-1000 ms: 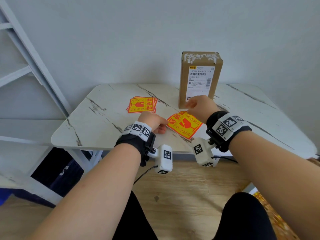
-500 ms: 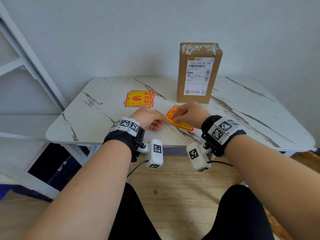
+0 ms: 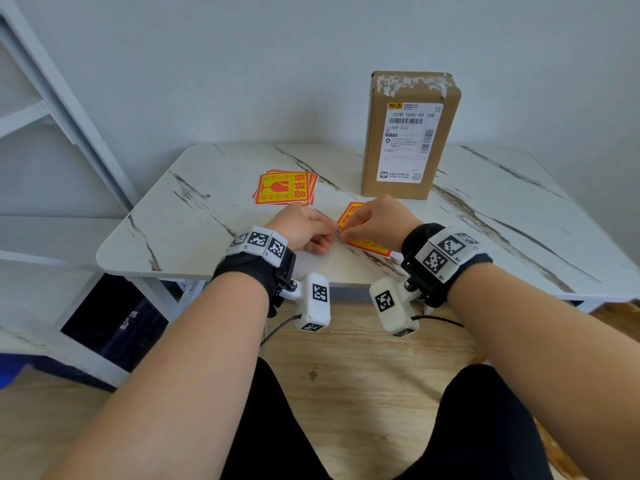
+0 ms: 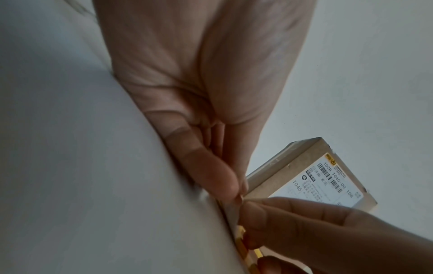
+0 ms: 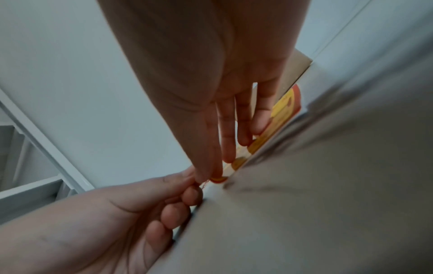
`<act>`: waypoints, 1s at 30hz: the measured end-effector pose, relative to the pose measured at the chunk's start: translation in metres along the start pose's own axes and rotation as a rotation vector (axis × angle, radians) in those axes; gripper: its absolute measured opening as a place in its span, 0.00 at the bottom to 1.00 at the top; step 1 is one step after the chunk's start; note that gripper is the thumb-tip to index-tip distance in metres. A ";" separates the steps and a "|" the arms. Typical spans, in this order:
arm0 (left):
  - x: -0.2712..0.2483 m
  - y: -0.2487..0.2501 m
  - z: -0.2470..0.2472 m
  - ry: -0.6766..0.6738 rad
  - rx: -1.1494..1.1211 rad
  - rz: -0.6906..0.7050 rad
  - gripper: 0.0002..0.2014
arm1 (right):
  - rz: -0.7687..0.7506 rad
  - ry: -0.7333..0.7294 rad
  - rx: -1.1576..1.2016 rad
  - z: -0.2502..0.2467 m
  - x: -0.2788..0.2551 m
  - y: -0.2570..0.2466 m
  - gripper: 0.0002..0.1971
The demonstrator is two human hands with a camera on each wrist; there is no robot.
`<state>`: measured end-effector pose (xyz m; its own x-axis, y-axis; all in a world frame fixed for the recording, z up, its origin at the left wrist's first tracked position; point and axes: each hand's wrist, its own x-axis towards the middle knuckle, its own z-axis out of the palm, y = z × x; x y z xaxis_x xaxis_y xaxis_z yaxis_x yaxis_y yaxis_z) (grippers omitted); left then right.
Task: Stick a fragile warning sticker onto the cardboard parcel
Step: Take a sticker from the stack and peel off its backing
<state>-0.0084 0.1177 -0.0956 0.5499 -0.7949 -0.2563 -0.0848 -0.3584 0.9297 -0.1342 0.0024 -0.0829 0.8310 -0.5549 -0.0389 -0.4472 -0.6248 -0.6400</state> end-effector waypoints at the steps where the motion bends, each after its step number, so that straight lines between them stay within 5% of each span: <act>1: 0.000 0.000 0.000 -0.002 0.000 0.002 0.08 | 0.000 -0.006 0.005 0.000 0.000 0.000 0.09; 17: 0.002 -0.002 -0.002 -0.011 0.039 0.011 0.11 | 0.060 -0.042 0.067 -0.003 0.001 -0.004 0.09; 30: -0.002 -0.001 -0.003 -0.056 0.060 0.036 0.04 | 0.157 -0.041 0.160 -0.004 0.004 -0.006 0.11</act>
<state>-0.0067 0.1208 -0.0952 0.4985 -0.8334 -0.2386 -0.1548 -0.3563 0.9215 -0.1294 0.0023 -0.0763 0.7693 -0.6140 -0.1768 -0.5169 -0.4355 -0.7370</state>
